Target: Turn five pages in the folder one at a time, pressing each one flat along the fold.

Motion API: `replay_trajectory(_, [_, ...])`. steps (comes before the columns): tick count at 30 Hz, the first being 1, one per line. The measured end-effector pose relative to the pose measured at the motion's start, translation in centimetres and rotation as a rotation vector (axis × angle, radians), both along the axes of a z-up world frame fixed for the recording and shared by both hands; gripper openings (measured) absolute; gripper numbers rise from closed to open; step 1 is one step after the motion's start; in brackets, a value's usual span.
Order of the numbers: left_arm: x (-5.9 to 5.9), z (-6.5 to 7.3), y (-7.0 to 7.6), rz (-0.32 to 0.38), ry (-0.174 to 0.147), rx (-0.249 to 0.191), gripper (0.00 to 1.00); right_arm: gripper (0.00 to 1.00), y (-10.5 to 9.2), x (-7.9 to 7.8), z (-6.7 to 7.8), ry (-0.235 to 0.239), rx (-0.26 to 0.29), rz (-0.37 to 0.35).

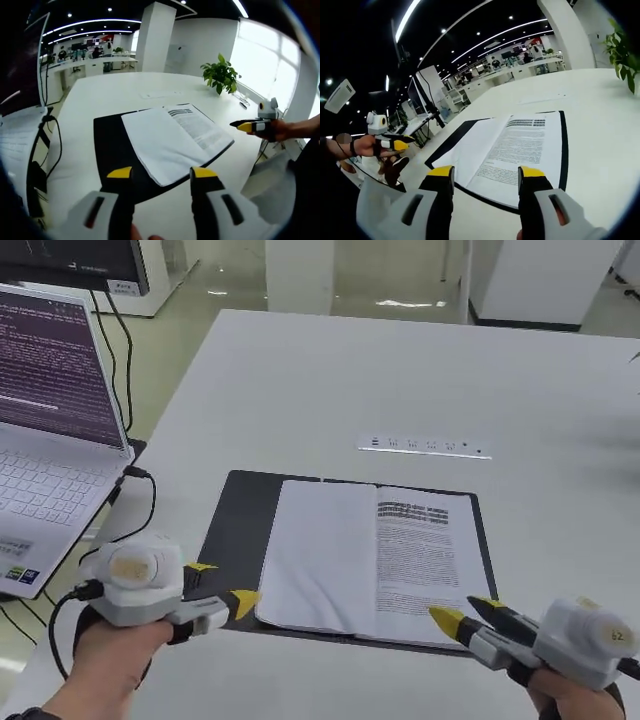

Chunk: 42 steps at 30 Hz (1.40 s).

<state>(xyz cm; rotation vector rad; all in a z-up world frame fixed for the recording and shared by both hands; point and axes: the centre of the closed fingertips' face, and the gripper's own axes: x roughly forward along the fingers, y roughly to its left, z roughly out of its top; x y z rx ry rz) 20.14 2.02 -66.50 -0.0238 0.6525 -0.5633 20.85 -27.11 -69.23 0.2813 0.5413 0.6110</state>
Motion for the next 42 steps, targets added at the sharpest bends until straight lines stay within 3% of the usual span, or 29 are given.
replay_trajectory(11, [-2.4,3.7,1.1,0.048,-0.082,-0.021,0.57,0.57,-1.4,-2.4,2.0,-0.037,-0.011,0.008])
replay_trajectory(15, [-3.3,4.4,1.2,0.070,-0.101,-0.026,0.60,0.59,-1.3,-3.1,2.5,-0.040,-0.003,0.004])
replay_trajectory(19, [-4.0,4.7,1.2,0.084,-0.114,-0.017,0.62,0.63,-0.9,-3.8,2.7,-0.039,-0.028,0.030])
replay_trajectory(21, [-4.3,4.9,1.2,0.106,-0.116,-0.032,0.64,0.65,-0.9,-4.1,3.0,-0.040,-0.024,0.033])
replay_trajectory(26, [-4.4,5.8,1.6,0.169,-0.138,-0.062,0.66,0.69,-1.1,-4.9,3.7,-0.042,-0.020,0.032])
replay_trajectory(32, [-4.2,6.4,1.6,0.193,-0.154,-0.059,0.68,0.71,-1.1,-6.0,3.5,-0.027,-0.025,0.051])
replay_trajectory(42, [-3.9,7.2,1.6,0.224,-0.177,-0.067,0.70,0.73,-1.7,-6.5,3.2,-0.007,-0.025,0.056])
